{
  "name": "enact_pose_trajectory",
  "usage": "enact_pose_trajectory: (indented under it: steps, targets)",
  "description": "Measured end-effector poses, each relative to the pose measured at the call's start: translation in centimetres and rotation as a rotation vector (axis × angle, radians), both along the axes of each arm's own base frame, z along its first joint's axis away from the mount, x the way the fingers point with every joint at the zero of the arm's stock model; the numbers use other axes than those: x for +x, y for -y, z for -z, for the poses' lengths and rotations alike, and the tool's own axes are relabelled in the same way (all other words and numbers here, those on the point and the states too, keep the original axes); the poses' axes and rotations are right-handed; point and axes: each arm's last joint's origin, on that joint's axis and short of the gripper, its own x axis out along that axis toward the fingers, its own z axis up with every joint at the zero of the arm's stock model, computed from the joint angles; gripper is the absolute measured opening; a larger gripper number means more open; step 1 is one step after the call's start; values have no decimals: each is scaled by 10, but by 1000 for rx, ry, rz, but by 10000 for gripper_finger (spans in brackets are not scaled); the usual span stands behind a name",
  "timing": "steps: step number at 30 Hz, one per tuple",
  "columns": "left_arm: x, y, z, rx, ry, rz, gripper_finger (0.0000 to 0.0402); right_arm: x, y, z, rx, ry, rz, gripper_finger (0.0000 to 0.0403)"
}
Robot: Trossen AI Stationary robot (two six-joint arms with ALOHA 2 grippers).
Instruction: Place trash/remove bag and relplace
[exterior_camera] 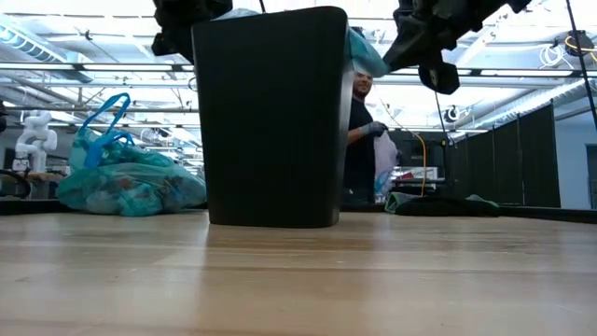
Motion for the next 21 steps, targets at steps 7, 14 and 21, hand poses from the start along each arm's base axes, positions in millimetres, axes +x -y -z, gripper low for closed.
enact_pose_trajectory:
  steps: [7, 14, 21]
  targets:
    - [-4, 0, -3, 20, 12, 0, 0, 2, 5, 4, 20, -16, 7, 0]
    - [-29, 3, -23, 6, 106, 5, 0, -21, 2, -23, -33, 115, -17, 30]
    - [-44, 4, -34, 27, 164, -5, 0, -36, -2, -51, -134, 321, -92, 141]
